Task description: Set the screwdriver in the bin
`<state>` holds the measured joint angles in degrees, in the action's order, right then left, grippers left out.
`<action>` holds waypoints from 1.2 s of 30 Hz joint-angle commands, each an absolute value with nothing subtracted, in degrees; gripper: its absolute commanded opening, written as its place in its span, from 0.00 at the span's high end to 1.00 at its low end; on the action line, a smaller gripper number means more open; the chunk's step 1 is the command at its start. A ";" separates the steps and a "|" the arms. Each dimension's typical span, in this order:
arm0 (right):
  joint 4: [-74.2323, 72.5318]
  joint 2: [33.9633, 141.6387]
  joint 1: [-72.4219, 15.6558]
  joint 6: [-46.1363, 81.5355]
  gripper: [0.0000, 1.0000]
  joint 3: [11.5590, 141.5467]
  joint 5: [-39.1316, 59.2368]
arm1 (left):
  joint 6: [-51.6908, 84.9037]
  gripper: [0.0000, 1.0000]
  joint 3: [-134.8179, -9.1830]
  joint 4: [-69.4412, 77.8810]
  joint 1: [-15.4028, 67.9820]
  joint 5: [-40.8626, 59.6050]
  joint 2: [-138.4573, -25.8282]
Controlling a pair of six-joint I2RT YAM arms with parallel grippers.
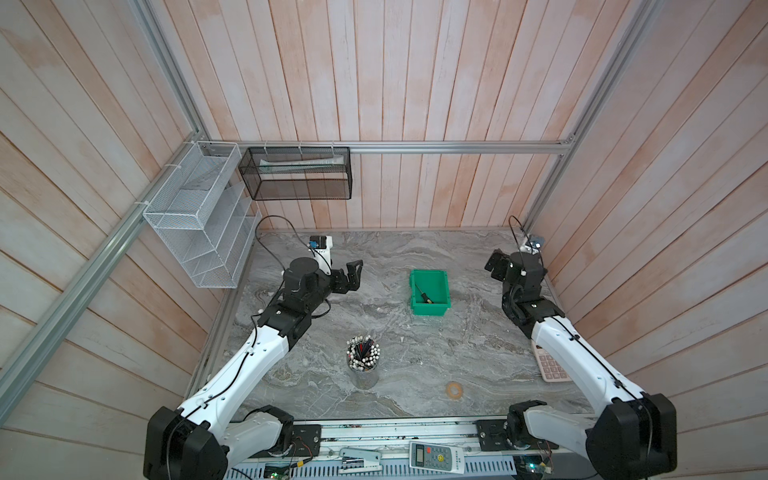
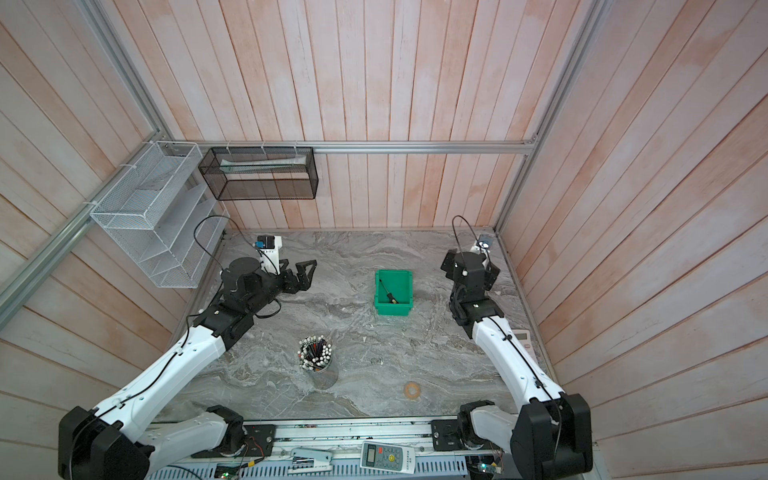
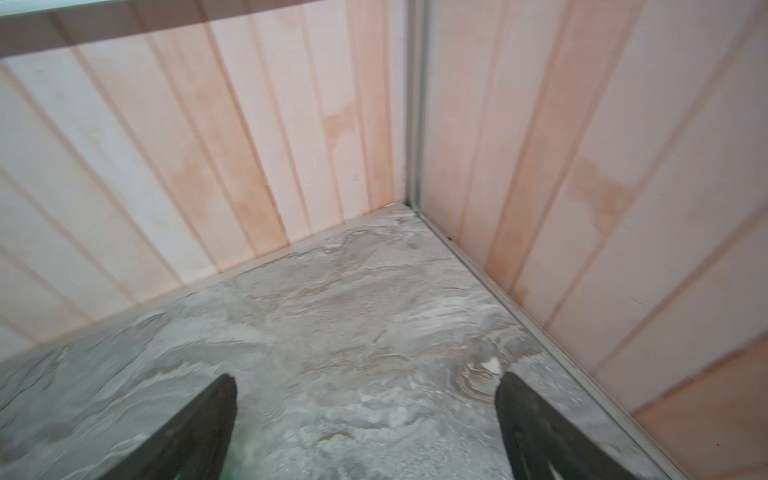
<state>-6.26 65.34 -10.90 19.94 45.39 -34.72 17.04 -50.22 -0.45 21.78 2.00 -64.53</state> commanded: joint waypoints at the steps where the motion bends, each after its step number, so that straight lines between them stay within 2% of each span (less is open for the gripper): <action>1: -11.74 60.97 -10.28 29.32 0.02 38.46 -48.96 | 14.44 0.00 -45.89 5.48 19.13 -4.82 -61.62; 6: -20.31 59.88 -10.28 27.31 0.02 28.48 -55.88 | 13.17 0.00 -36.82 11.74 16.53 -12.33 -57.60; 12: -23.58 70.48 -12.48 24.57 0.02 27.85 -60.16 | 9.41 0.00 -25.26 23.23 15.73 -25.13 -55.87; 16: -40.61 75.40 -18.02 14.61 0.02 24.34 -63.78 | 8.12 0.00 -20.71 28.37 13.35 -29.80 -58.66; 18: -52.15 76.54 -19.30 14.61 0.02 20.32 -63.78 | 5.52 0.00 -18.67 32.40 12.13 -28.91 -61.05; 19: -56.28 77.01 -19.49 7.83 0.02 18.78 -61.74 | 4.84 0.00 -18.17 34.25 11.34 -28.23 -62.78; 26: -87.11 84.00 -21.92 -10.53 0.02 12.85 -59.15 | 0.88 0.00 -18.15 46.18 7.06 -25.56 -76.47; 32: -107.08 90.66 -24.46 -20.94 0.02 9.64 -60.81 | -0.94 0.00 -20.91 53.59 5.48 -17.93 -84.08; 36: -107.31 89.50 -26.29 -21.19 0.02 7.59 -55.42 | 0.27 0.00 -24.15 49.61 4.05 -16.05 -87.63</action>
<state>-89.73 90.08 -24.88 -17.21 9.08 -58.78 0.97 -22.55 48.23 4.71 -19.33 -87.13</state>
